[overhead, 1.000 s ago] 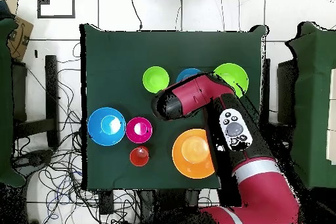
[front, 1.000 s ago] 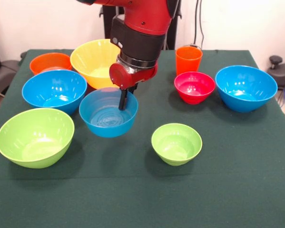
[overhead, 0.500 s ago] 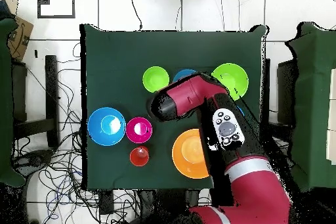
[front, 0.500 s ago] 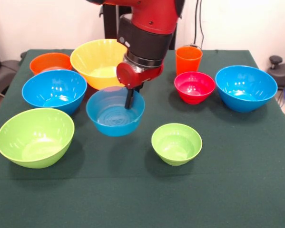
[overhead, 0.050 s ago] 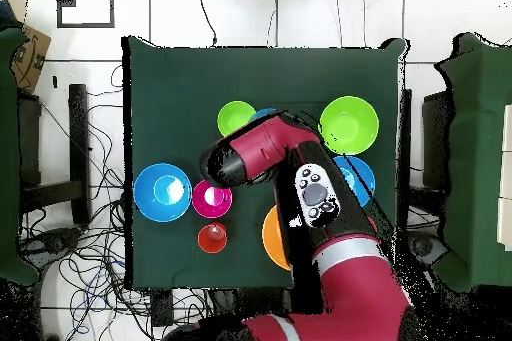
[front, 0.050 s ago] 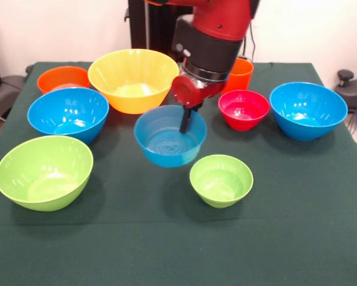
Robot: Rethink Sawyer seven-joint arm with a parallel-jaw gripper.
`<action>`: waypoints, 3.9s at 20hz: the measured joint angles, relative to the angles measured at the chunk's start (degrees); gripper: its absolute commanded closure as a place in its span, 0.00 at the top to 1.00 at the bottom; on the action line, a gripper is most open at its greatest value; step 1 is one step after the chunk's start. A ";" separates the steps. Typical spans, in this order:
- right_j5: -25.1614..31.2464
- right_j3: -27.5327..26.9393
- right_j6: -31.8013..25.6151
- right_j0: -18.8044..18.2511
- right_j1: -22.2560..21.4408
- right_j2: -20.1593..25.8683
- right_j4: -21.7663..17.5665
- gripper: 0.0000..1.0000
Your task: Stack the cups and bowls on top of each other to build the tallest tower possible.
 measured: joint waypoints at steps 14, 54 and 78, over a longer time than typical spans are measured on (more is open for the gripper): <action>0.00 0.06 1.27 5.59 -2.43 -3.19 4.81 0.00; -9.62 -8.87 14.41 13.94 5.31 -10.69 11.04 0.00; -9.65 -10.55 15.42 18.15 10.27 -17.60 11.19 0.00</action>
